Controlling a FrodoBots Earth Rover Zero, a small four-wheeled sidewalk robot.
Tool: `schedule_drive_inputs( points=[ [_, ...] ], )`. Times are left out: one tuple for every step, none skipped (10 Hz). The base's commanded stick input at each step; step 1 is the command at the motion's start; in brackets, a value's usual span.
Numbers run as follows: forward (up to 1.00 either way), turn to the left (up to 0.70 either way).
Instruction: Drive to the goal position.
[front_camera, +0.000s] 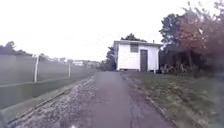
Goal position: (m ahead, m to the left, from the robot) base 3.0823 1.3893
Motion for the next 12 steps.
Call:
schedule_drive_inputs(
  points=[
    [0.7, 0.0],
    [0.7, 0.0],
    [0.7, 0.0],
    [0.7, 0.0],
    [0.7, 0.0],
    [0.7, 0.0],
    [0.7, 0.0],
    [0.7, 0.0],
    [0.7, 0.0],
    [0.7, 0.0],
    [0.7, 0.0],
    [0.7, 0.0]
  ],
)
